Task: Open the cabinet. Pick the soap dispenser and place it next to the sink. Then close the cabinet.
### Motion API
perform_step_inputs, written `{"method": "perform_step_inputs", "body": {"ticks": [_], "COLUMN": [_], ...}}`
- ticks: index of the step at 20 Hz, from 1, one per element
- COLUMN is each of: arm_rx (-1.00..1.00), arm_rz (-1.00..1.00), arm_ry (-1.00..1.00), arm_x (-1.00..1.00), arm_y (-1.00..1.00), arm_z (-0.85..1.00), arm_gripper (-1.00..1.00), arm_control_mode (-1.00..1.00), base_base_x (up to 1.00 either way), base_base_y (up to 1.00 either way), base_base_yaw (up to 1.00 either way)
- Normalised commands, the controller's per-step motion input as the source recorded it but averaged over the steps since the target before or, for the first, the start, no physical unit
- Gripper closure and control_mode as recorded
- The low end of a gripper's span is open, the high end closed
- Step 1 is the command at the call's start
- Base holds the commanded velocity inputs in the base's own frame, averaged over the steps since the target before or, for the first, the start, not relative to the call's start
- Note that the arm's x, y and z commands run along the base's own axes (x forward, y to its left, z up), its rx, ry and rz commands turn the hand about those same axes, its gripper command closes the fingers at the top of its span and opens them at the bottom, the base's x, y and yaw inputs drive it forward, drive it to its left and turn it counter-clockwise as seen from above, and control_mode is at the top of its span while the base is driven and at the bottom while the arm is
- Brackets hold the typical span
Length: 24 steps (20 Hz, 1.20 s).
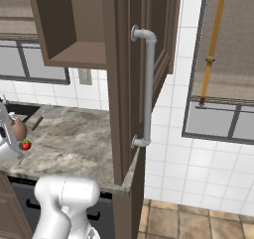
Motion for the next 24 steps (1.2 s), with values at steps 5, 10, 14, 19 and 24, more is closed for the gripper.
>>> {"method": "perform_step_inputs", "body": {"ticks": [5,10,14,19,24], "arm_rx": [0.1,0.05,0.0,0.0,0.0], "arm_rz": [-0.11,-0.12,-0.07,-0.16,-0.2], "arm_ry": [0.0,-0.03,-0.15,-0.1,-0.01], "arm_x": [-0.54,-0.39,-0.23,-0.03,0.0], "arm_y": [-0.49,-0.36,-0.3,-0.31,-0.32], "arm_z": [0.22,0.19,0.17,0.14,0.09], "arm_gripper": [-1.0,-1.0,-1.0,-1.0,-1.0], "arm_control_mode": [-1.0,-1.0,-1.0,-1.0,-1.0], "base_base_x": [0.0,0.0,0.0,0.0,0.0], "base_base_y": [0.0,0.0,0.0,0.0,0.0], "base_base_yaw": [0.0,0.0,0.0,0.0,0.0]}}
